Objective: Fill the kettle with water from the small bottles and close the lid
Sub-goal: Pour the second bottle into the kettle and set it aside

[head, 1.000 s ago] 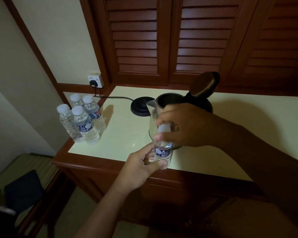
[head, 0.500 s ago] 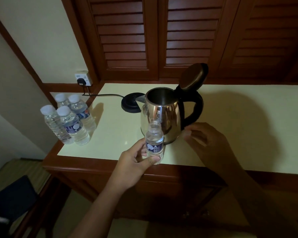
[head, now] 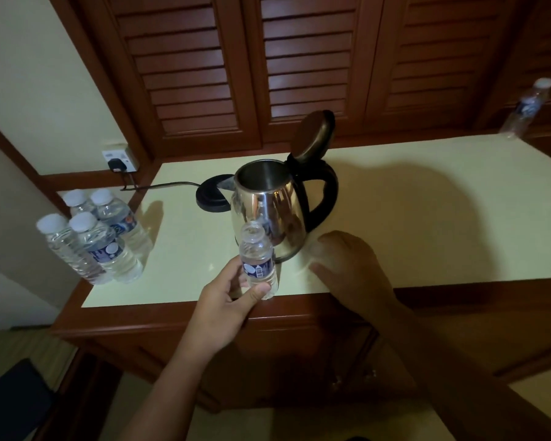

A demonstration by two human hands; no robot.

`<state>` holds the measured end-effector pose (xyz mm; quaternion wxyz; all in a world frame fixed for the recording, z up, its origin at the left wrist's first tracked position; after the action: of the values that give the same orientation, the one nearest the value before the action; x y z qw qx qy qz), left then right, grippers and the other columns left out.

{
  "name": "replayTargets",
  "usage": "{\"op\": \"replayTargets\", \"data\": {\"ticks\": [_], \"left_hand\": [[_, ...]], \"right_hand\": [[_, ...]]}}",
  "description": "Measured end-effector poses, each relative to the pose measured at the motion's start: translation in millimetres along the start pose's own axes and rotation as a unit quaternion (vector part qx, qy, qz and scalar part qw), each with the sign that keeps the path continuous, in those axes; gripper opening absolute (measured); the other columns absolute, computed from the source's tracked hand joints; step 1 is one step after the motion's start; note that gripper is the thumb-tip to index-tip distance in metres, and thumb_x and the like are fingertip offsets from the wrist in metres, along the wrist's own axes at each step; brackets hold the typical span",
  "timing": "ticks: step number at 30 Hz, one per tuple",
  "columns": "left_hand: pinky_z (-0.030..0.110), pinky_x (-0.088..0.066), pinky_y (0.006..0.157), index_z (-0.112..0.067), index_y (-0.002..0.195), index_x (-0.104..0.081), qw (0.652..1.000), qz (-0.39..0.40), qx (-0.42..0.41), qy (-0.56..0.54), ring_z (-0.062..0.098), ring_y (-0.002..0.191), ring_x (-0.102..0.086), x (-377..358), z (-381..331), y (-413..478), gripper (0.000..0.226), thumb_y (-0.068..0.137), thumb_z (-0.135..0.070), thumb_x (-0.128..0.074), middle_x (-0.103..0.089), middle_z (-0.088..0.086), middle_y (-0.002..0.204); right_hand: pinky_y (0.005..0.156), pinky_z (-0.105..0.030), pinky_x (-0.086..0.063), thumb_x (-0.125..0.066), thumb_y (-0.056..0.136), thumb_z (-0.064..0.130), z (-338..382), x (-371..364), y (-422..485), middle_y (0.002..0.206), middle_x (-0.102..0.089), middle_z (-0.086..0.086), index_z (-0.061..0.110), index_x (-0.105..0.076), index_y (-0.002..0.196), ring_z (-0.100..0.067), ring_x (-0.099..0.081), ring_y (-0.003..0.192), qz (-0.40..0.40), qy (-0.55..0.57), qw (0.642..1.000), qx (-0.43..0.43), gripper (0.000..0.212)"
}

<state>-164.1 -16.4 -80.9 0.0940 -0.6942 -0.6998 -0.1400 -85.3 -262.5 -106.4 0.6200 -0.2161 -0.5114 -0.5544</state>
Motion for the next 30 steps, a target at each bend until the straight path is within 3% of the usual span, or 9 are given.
{"op": "replayTargets", "data": {"ticks": [4, 7, 10, 12, 16, 19, 21, 25, 30], "left_hand": [[0.024, -0.053, 0.102, -0.03, 0.136, -0.062, 1.0, -0.021, 0.0, -0.016, 0.008, 0.116, -0.071, 0.8, -5.5, -3.9, 0.043, 0.095, -0.019, -0.073, -0.077, -0.011, 0.122], [0.028, -0.053, 0.104, -0.029, 0.139, -0.059, 0.999, -0.042, -0.013, -0.021, 0.005, 0.119, -0.069, 4.4, -13.8, -5.2, 0.046, 0.095, -0.025, -0.071, -0.075, -0.016, 0.126], [0.012, -0.052, 0.093, -0.031, 0.144, -0.056, 0.997, -0.06, -0.039, 0.006, -0.003, 0.12, -0.064, 15.1, -30.1, -3.8, 0.052, 0.095, -0.026, -0.071, -0.07, -0.025, 0.128], [0.01, -0.05, 0.092, -0.033, 0.147, -0.055, 0.995, -0.076, -0.059, 0.031, -0.002, 0.127, -0.06, 27.3, -41.9, 1.6, 0.054, 0.095, -0.028, -0.071, -0.067, -0.021, 0.135], [0.036, -0.048, 0.109, -0.042, 0.15, -0.05, 0.984, -0.106, -0.071, 0.122, 0.005, 0.133, -0.053, 55.4, -66.2, 18.0, 0.058, 0.095, -0.044, -0.069, -0.058, -0.015, 0.143], [0.03, -0.039, 0.106, -0.032, 0.155, -0.045, 0.962, -0.141, -0.067, 0.223, 0.004, 0.124, -0.045, 67.9, -84.0, 29.3, 0.061, 0.099, -0.037, -0.068, -0.048, -0.009, 0.141], [0.03, -0.034, 0.105, -0.026, 0.158, -0.041, 0.948, -0.157, -0.058, 0.271, 0.012, 0.127, -0.043, 73.1, -94.3, 36.6, 0.062, 0.102, -0.032, -0.066, -0.046, -0.001, 0.142], [0.049, -0.04, 0.114, -0.027, 0.155, -0.044, 0.92, -0.155, -0.053, 0.355, 0.034, 0.139, -0.044, 87.0, -98.6, 56.5, 0.059, 0.101, -0.027, -0.067, -0.046, 0.01, 0.148], [0.05, -0.038, 0.11, -0.02, 0.154, -0.047, 0.862, -0.148, -0.085, 0.477, 0.035, 0.136, -0.036, 93.9, -110.5, 72.2, 0.058, 0.1, -0.02, -0.068, -0.047, 0.012, 0.149]], "right_hand": [[0.124, -0.053, -0.01, -0.029, 0.089, 0.082, 5.7, -1.8, -3.4, 0.165, -0.024, -0.011, 0.012, -0.023, 0.157, -0.031, -0.02, 0.153, 0.054, -0.093, 0.988, -0.11, 0.097], [0.125, -0.055, 0.001, -0.016, 0.088, 0.085, 7.4, -2.9, -3.0, 0.17, -0.004, -0.011, 0.009, -0.006, 0.161, -0.028, -0.002, 0.157, 0.088, -0.115, 0.984, -0.105, 0.105], [0.125, -0.055, 0.004, -0.013, 0.09, 0.083, 8.3, -1.7, -2.1, 0.17, -0.001, -0.011, 0.009, -0.003, 0.161, -0.027, 0.001, 0.157, 0.105, -0.122, 0.982, -0.096, 0.103], [0.124, -0.055, 0.005, -0.013, 0.091, 0.082, 8.3, -1.6, -2.4, 0.17, 0.0, -0.011, 0.009, -0.002, 0.161, -0.027, 0.002, 0.157, 0.108, -0.128, 0.982, -0.092, 0.102], [0.124, -0.056, 0.005, -0.008, 0.091, 0.082, 8.8, -1.7, -2.5, 0.17, 0.001, -0.012, 0.008, 0.0, 0.161, -0.028, 0.003, 0.157, 0.111, -0.144, 0.979, -0.09, 0.101], [0.125, -0.056, 0.001, -0.008, 0.091, 0.081, 9.4, -2.1, -2.8, 0.17, -0.003, -0.012, 0.01, -0.003, 0.161, -0.029, -0.001, 0.157, 0.099, -0.156, 0.979, -0.086, 0.1], [0.125, -0.056, 0.002, -0.008, 0.091, 0.081, 10.0, -2.4, -2.4, 0.17, -0.003, -0.011, 0.01, -0.004, 0.161, -0.029, 0.0, 0.157, 0.1, -0.158, 0.978, -0.087, 0.099], [0.125, -0.056, 0.0, -0.012, 0.092, 0.079, 10.5, -1.9, -2.7, 0.17, -0.005, -0.011, 0.009, -0.005, 0.161, -0.029, -0.002, 0.157, 0.098, -0.164, 0.978, -0.086, 0.098], [0.124, -0.057, -0.001, -0.012, 0.091, 0.08, 10.3, -3.3, -1.9, 0.17, -0.01, -0.012, 0.009, -0.009, 0.161, -0.029, -0.006, 0.157, 0.091, -0.168, 0.978, -0.086, 0.1]]}}
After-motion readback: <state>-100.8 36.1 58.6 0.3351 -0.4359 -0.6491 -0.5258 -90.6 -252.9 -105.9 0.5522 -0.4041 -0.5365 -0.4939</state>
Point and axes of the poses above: each hand's wrist, its own y-axis towards the middle knuckle, its own x-axis out of the back of the hand, z = x × y, the point moved 1 cm from there along y, towards the middle knuckle
